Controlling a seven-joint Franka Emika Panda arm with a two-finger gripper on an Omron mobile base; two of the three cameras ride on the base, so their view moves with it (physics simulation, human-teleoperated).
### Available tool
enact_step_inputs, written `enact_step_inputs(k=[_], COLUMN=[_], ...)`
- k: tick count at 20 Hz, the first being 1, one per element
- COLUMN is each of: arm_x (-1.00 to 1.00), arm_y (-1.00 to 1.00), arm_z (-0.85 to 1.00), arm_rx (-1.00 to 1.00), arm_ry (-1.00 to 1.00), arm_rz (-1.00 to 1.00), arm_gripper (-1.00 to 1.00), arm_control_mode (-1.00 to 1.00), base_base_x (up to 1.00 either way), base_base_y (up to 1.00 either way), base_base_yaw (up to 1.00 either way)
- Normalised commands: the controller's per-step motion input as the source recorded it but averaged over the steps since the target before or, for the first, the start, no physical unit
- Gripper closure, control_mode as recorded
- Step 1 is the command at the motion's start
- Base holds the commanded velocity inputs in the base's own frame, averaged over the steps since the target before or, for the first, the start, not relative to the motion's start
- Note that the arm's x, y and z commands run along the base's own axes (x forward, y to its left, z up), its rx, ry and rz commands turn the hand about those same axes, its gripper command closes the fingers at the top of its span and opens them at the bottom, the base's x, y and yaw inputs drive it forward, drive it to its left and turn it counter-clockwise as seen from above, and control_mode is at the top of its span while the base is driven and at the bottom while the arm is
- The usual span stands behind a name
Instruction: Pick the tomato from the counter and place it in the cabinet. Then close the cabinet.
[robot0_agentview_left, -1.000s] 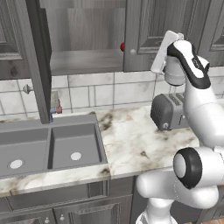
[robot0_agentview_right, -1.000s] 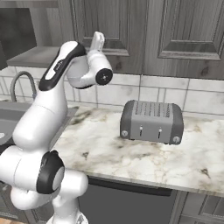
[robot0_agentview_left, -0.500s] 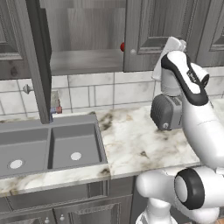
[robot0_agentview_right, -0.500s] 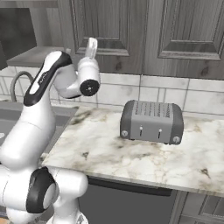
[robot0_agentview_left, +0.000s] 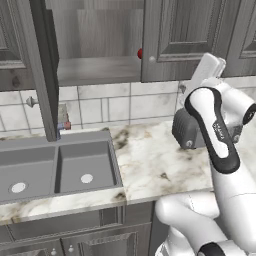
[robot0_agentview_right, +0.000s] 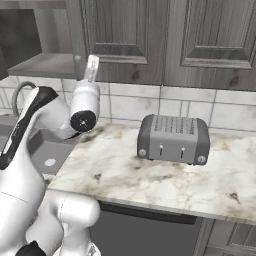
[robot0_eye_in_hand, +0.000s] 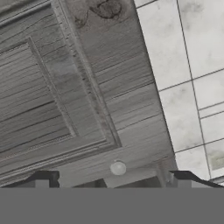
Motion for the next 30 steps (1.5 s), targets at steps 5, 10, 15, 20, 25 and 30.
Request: enact_step_inputs(k=[5, 10, 15, 20, 25, 30], arm_x=[-1.00, -1.00, -1.00, -1.00, -1.00, -0.89], arm_y=[0.14, 0.39, 0.59, 0.64, 0.63, 0.78], arm_z=[0.21, 0.13, 0.12, 0.30, 0.52, 0.35], arm_rx=[0.00, -0.02, -0.06, -0.05, -0.03, -0.07], arm_ry=[0.15, 0.17, 0.21, 0.15, 0.09, 0.03], arm_rz=[0.00, 0.00, 0.00, 0.00, 0.00, 0.00], arm_gripper=[-1.00, -1.00, -1.00, -1.00, -1.00, -1.00], arm_control_mode=[-1.00, -1.00, -1.00, -1.00, -1.00, -1.00], base_base_x=[0.00, 0.00, 0.00, 0.00, 0.00, 0.00], base_base_y=[0.00, 0.00, 0.00, 0.00, 0.00, 0.00], base_base_yaw=[0.00, 0.00, 0.00, 0.00, 0.00, 0.00])
